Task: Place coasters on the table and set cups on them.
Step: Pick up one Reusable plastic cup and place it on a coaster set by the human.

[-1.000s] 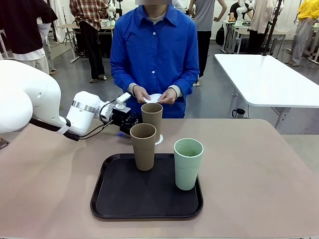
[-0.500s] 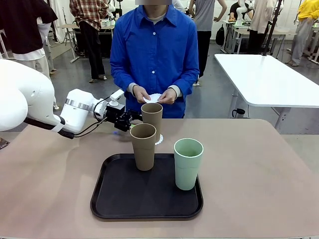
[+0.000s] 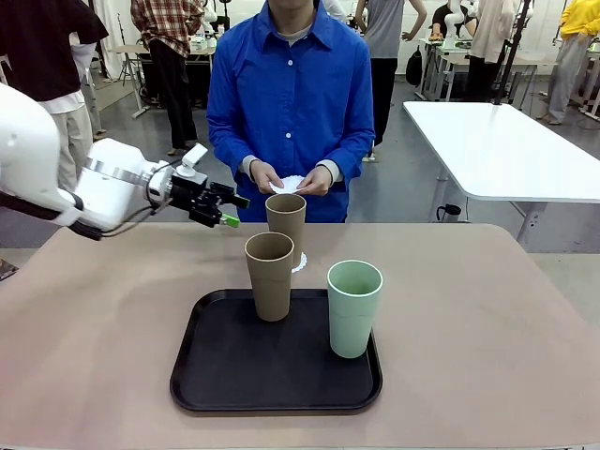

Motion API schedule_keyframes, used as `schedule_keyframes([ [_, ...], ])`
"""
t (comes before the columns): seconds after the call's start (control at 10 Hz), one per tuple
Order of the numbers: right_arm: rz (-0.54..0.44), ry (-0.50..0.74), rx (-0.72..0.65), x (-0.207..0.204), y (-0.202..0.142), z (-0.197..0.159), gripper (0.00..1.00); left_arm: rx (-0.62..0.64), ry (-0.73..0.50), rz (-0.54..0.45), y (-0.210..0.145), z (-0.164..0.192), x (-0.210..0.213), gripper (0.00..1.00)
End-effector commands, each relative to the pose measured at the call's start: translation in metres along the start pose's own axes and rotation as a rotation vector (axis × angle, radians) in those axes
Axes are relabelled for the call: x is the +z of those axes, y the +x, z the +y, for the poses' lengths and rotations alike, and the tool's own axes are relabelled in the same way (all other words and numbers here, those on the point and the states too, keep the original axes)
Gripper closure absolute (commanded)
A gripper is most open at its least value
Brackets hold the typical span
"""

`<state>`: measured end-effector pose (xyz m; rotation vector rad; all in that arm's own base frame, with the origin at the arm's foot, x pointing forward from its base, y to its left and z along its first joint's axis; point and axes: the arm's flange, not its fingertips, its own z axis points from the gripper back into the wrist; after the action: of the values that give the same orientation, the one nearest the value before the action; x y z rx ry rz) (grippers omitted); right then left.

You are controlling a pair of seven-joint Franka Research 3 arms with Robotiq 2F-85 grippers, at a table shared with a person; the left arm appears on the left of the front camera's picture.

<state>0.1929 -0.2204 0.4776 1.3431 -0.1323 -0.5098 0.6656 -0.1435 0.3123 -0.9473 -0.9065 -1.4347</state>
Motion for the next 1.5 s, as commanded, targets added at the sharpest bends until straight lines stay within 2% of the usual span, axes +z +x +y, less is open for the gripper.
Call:
schedule_keyframes([
  [0.0,0.003,0.008,0.004,0.001,0.000,0.000,0.00,0.154,0.089,0.240,0.035,-0.063,0.012,0.00],
  [0.3,0.003,0.008,0.004,0.001,0.000,0.000,0.00,0.282,0.112,0.437,0.087,-0.120,0.026,0.00],
  [0.4,0.003,0.008,0.004,0.001,0.000,0.000,0.00,0.267,0.130,0.514,0.102,-0.130,0.027,0.00],
  [0.5,0.003,0.008,0.004,0.001,0.000,0.000,0.00,0.246,0.156,0.634,0.118,-0.147,0.025,0.00],
  [0.7,0.003,0.008,0.004,0.001,0.000,0.000,0.00,0.296,0.170,0.764,0.151,-0.167,0.014,0.00],
  [0.9,0.003,0.008,0.004,0.001,0.000,0.000,0.00,0.332,0.299,0.867,0.176,-0.175,0.003,0.00],
  [1.2,0.003,0.008,0.004,0.001,0.000,0.000,0.00,0.332,0.385,0.899,0.192,-0.174,-0.012,0.00],
  [1.3,0.003,0.008,0.004,0.001,0.000,0.000,0.00,0.325,0.326,0.878,0.186,-0.179,-0.002,0.00],
  [1.4,0.003,0.008,0.004,0.001,0.000,0.000,0.00,0.325,0.326,0.878,0.186,-0.179,-0.002,0.00],
])
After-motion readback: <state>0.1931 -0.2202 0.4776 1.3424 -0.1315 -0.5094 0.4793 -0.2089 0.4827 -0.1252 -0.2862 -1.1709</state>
